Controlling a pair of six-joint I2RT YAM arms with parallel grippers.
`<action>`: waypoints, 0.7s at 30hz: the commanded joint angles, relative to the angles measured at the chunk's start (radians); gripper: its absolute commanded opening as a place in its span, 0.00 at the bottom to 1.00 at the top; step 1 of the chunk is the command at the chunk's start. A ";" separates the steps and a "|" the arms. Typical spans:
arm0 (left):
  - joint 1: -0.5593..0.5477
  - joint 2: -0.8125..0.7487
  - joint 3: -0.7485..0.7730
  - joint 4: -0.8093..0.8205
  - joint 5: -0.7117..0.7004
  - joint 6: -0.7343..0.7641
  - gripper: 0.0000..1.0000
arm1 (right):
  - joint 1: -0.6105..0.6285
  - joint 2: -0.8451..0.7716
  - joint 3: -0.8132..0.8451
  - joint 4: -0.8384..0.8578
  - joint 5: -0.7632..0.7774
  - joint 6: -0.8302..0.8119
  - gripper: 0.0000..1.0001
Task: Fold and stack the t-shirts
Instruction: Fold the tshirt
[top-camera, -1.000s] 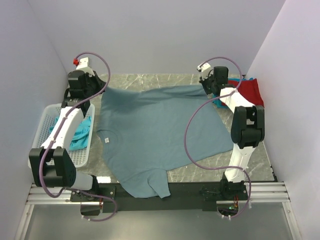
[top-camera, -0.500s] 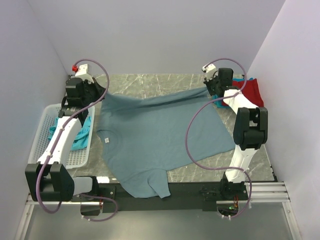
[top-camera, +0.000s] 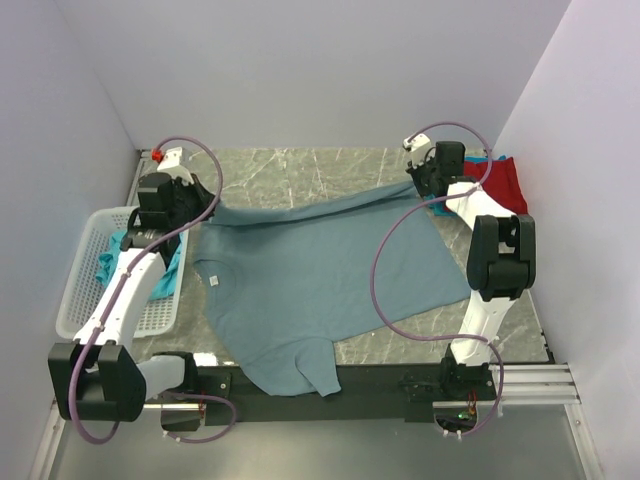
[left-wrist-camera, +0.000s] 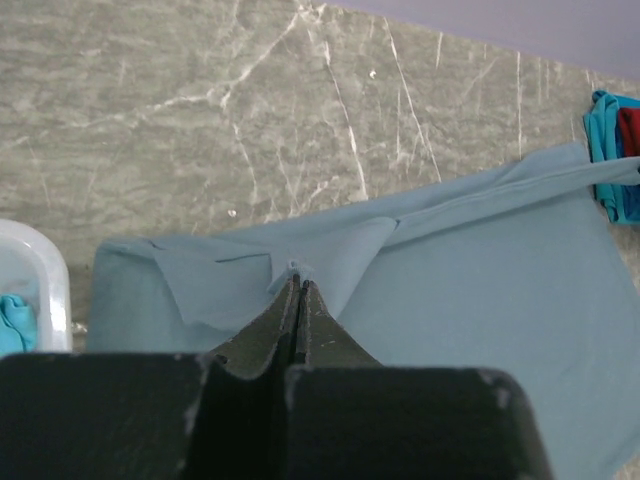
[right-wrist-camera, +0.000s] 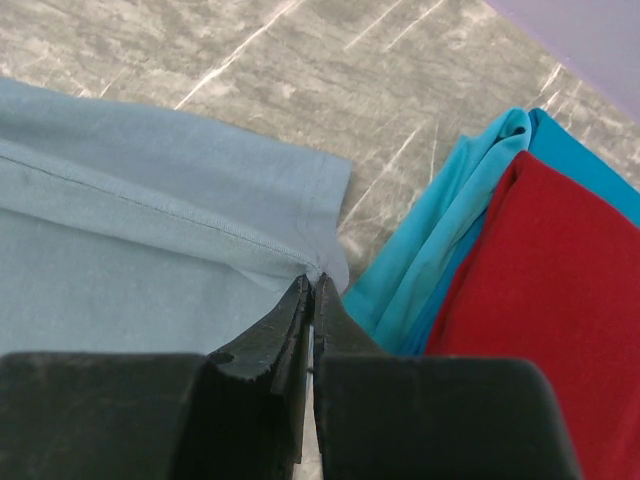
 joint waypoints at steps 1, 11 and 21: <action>-0.015 -0.051 -0.016 0.007 0.022 -0.015 0.00 | -0.008 -0.060 -0.012 0.030 -0.003 -0.005 0.00; -0.050 -0.094 -0.073 -0.019 -0.012 -0.031 0.01 | -0.006 -0.061 -0.024 0.014 0.003 -0.020 0.00; -0.066 -0.130 -0.121 -0.039 -0.009 -0.060 0.01 | -0.031 -0.054 -0.033 -0.007 0.027 -0.044 0.00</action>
